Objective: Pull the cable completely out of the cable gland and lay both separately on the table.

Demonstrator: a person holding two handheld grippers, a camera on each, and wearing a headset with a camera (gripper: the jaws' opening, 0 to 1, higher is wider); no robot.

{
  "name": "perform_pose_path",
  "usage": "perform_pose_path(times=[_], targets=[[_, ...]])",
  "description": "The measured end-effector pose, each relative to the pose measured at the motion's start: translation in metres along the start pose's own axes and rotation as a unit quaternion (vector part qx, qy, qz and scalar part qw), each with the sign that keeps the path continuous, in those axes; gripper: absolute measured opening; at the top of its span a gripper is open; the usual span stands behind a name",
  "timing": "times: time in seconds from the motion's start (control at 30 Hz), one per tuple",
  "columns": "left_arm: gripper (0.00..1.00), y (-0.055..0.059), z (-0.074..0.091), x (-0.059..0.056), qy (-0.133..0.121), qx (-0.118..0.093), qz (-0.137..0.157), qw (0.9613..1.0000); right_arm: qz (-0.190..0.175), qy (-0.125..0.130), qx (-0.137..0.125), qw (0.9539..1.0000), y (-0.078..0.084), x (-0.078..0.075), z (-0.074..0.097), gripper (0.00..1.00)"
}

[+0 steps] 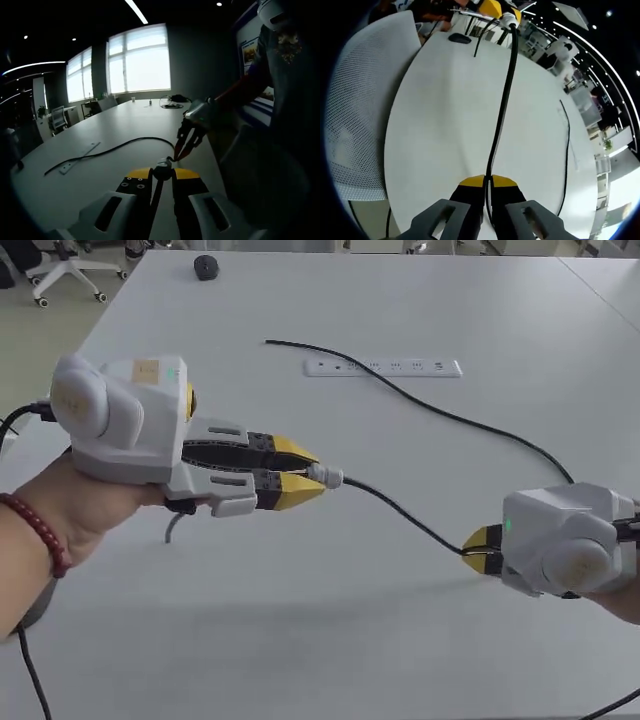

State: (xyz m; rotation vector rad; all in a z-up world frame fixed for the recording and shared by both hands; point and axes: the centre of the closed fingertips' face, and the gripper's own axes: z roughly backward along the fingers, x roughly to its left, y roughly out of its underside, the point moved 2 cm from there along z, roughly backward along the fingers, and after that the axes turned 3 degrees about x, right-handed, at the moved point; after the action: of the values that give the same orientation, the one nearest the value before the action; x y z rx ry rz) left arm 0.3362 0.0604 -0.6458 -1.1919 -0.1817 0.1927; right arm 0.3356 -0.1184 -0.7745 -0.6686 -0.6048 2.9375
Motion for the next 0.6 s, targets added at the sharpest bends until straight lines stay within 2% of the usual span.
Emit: perform_pose_path(times=[0.43,0.53,0.57,0.6], targets=[[0.16,0.002,-0.006,-0.003,0.004,0.004,0.0,1.0,-0.029,-0.011,-0.001,0.9995,0.005,0.006,-0.001,0.0],[0.16,0.002,-0.008,-0.004,0.005,0.005,0.0,1.0,-0.037,-0.007,-0.025,0.999,-0.006,0.006,0.004,0.07],[0.16,0.002,-0.009,-0.005,0.007,0.005,0.0,1.0,-0.032,0.004,-0.03,0.999,-0.01,0.003,0.005,0.1],[0.16,0.002,-0.01,-0.005,0.007,0.005,-0.001,1.0,-0.031,0.0,-0.033,0.9989,-0.013,0.004,0.006,0.1]])
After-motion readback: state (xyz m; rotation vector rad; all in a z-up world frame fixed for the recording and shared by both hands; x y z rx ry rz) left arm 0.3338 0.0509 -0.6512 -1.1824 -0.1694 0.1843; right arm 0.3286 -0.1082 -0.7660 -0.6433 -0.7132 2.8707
